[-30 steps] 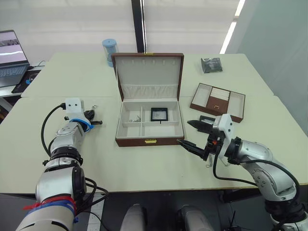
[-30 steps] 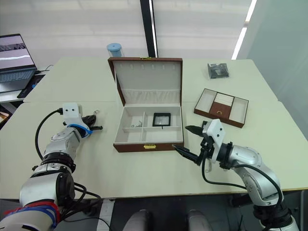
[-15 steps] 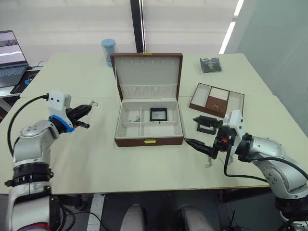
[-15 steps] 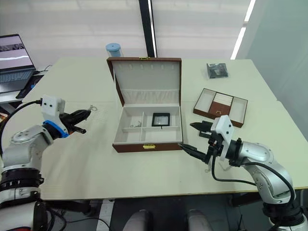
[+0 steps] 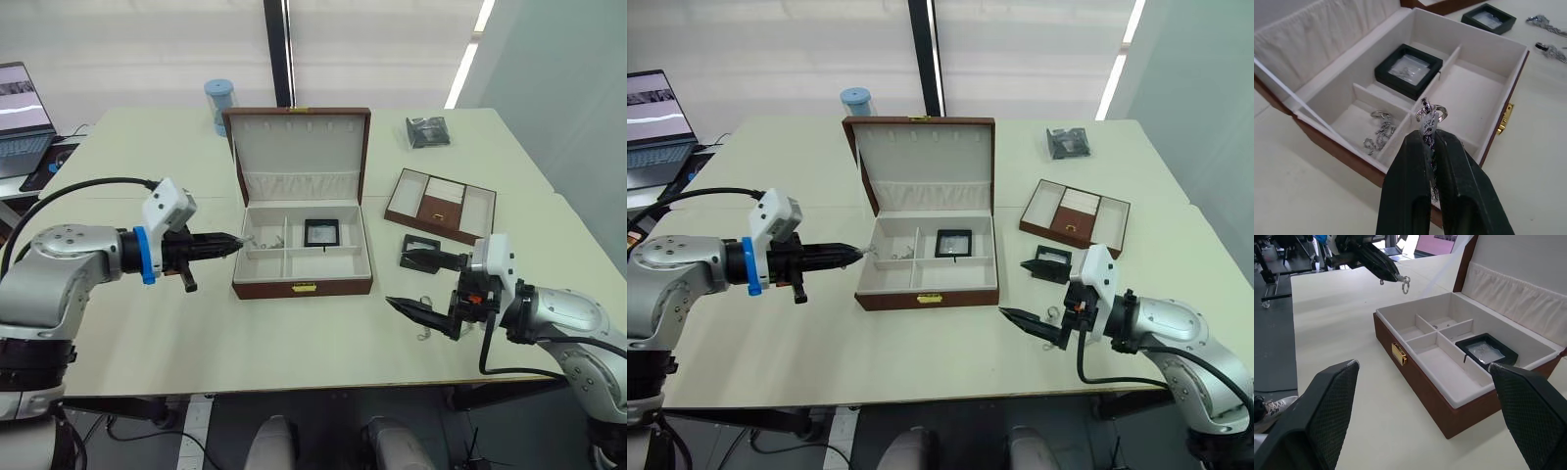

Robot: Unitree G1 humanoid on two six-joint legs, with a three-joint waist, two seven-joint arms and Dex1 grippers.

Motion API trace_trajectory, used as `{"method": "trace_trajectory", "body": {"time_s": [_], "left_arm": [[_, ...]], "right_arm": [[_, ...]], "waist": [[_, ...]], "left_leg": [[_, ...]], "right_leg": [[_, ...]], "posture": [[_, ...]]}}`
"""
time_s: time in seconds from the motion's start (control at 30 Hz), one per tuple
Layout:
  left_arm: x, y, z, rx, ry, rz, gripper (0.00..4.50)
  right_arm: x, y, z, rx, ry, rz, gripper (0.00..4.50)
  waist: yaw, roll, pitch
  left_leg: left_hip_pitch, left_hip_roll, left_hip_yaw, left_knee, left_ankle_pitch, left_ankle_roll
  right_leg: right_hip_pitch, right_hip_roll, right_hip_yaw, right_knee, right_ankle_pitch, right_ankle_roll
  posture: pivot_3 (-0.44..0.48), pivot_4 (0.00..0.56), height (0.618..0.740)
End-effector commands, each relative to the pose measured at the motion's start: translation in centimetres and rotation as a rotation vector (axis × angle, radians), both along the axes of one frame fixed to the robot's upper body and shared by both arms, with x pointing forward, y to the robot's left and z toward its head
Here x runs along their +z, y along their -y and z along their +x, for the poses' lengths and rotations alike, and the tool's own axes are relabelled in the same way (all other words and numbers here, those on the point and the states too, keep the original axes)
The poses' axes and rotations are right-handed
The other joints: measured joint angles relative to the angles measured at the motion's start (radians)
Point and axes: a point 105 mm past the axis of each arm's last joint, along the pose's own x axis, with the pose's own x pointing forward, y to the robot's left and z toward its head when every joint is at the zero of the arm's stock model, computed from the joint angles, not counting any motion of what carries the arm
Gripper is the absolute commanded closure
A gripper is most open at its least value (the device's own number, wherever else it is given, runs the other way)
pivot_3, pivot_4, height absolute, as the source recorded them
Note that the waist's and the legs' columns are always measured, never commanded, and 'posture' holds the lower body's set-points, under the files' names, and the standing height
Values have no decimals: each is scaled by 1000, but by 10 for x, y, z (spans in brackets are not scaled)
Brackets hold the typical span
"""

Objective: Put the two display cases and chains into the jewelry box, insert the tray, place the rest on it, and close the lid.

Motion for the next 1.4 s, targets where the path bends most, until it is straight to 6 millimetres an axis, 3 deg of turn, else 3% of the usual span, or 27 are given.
{"method": "trace_trajectory", "body": {"time_s": [0.03, 0.3, 0.47, 0.5, 0.87, 0.93, 0.97, 1.13, 1.27, 1.4], "left_arm": [[5, 6, 5, -40, 41, 45, 4472], [-17, 11, 10, -70, -7, 98, 4472], [-19, 10, 15, -60, -10, 100, 4472], [-19, 9, 15, -58, -8, 96, 3875], [-14, 9, 12, -51, -23, 25, 499], [-9, 3, 7, -22, -39, -47, 30], [-7, 1, 5, -10, -47, -78, 30], [-19, -35, -18, 155, -131, -181, 30], [-31, -83, -33, 361, -137, -148, 30], [-38, -115, -50, 487, -126, -107, 30]], "right_arm": [[10, 3, -6, -18, 48, 8, 0], [6, 7, -12, -57, 47, 11, 0], [6, 7, -13, -68, 48, 10, 0], [6, 7, -14, -69, 47, 11, 0], [5, 14, -7, -88, 35, 8, 0], [6, 25, -3, -127, 25, 18, 0], [6, 30, -1, -141, 21, 21, 0], [0, 72, 10, -273, -8, -1, 0], [-11, 111, 12, -397, -41, -27, 0], [-22, 137, 9, -471, -71, -55, 0]], "waist": [[1, 0, 0], [0, 0, 0], [0, 0, 0], [1, 0, 0], [0, 0, 0], [-1, 0, 0], [-2, 0, 0], [-3, 0, 0], [-1, 0, 0], [-1, 0, 0]], "left_leg": [[0, 0, 0, 0, 0, 0], [0, 0, 0, 0, 0, 0], [0, 0, 0, 0, 0, 0], [0, 0, 0, 0, 0, 0], [0, 0, 0, 0, 0, 0], [0, 0, 0, 0, 0, 0], [0, 0, 0, 0, 0, 0], [0, 1, 0, 0, 0, 0], [0, 2, 0, 0, 0, 0], [1, 1, 0, -1, 0, 0]], "right_leg": [[0, 0, 0, 0, 0, 0], [0, 1, 0, 0, 0, 0], [0, 1, 0, 0, 0, 0], [0, 1, 0, 0, 0, 0], [0, 1, 0, 0, 0, 0], [0, 1, 1, 0, 0, 0], [0, 1, 1, 0, 0, 0], [0, 0, 1, 0, 0, 0], [0, -2, 0, 0, 0, 0], [0, -6, 0, 0, 0, 0]], "posture": [[0, 150, 740], [0, 150, 740], [0, 150, 740], [0, 150, 740], [0, 150, 740], [0, 150, 740], [0, 150, 740], [0, 150, 740], [0, 150, 740], [0, 150, 740]]}}
